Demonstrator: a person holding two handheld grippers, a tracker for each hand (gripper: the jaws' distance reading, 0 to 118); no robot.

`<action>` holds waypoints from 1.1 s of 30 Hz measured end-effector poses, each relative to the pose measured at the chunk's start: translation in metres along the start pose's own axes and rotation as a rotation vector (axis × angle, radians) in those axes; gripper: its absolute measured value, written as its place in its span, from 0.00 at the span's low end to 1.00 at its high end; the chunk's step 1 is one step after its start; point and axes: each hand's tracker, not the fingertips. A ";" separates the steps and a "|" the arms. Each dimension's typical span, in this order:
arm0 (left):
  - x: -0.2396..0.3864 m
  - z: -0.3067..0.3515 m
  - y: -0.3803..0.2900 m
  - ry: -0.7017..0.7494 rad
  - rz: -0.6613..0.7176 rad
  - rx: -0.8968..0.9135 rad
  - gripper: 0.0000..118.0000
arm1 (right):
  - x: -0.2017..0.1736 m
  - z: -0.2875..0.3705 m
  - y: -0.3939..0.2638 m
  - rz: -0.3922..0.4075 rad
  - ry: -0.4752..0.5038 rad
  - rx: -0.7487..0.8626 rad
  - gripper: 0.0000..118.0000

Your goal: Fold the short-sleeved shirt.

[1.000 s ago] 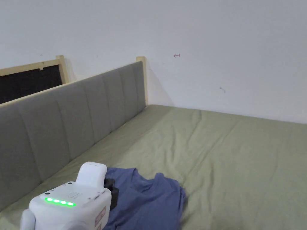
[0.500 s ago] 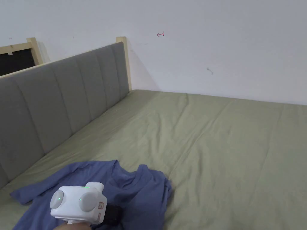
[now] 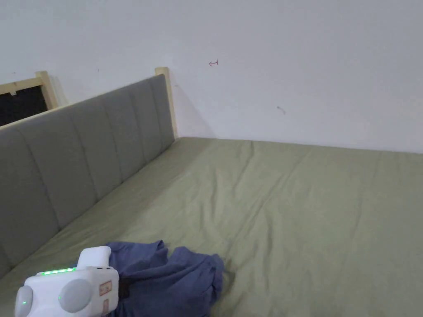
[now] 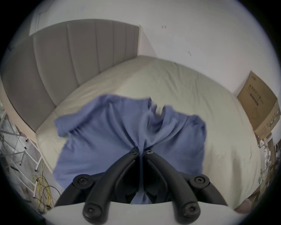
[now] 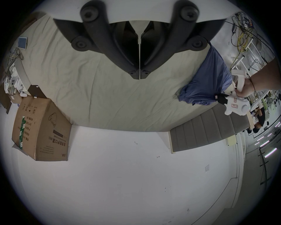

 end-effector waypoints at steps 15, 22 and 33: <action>0.134 0.249 0.118 -0.312 -0.209 0.553 0.02 | 0.033 0.073 0.033 -0.081 -0.052 0.186 0.00; 0.258 0.301 0.127 -0.607 -0.345 0.602 0.01 | 0.059 0.101 0.038 -0.117 -0.115 0.250 0.00; 0.435 0.174 0.015 -0.738 -0.524 0.186 0.02 | 0.125 0.118 0.020 -0.179 -0.298 0.238 0.00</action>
